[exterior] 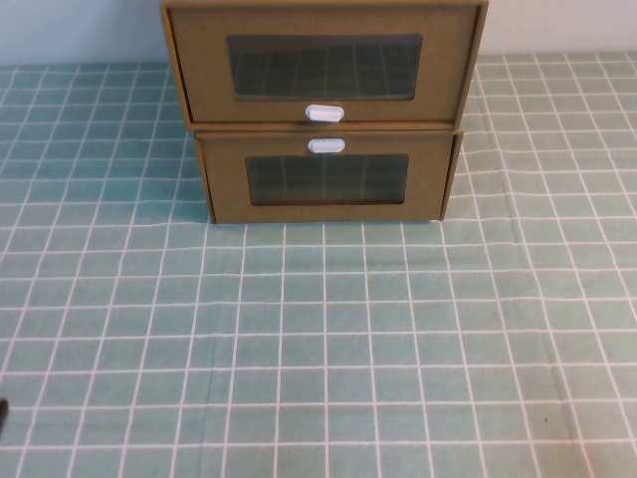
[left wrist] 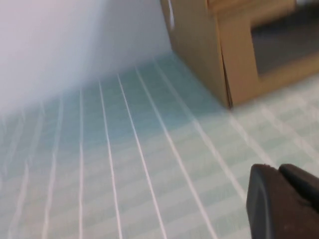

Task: Open the shoe box
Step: 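Pull the top drawer of the cardboard box fully open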

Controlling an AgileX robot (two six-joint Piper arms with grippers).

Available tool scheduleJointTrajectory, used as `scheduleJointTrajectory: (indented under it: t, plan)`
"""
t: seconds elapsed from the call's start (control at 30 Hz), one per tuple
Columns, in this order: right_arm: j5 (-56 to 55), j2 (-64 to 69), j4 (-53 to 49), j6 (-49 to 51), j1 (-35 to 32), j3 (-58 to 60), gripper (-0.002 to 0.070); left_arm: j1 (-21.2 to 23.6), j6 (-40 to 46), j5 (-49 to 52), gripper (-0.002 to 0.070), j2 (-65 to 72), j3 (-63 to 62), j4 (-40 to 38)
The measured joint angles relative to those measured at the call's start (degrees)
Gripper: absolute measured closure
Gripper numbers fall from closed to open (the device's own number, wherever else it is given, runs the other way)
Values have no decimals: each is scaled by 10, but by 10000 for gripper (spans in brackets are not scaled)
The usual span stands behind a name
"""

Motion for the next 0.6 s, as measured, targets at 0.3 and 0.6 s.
scheduleJointTrajectory:
  t: [0.3,0.6]
  plan:
    - [-224,0,0,0,0,0,689,0,0,-349,679,0,0,3]
    - [-466,0,18,43,0,0,689,0,-9,-479,678,0,0,-5]
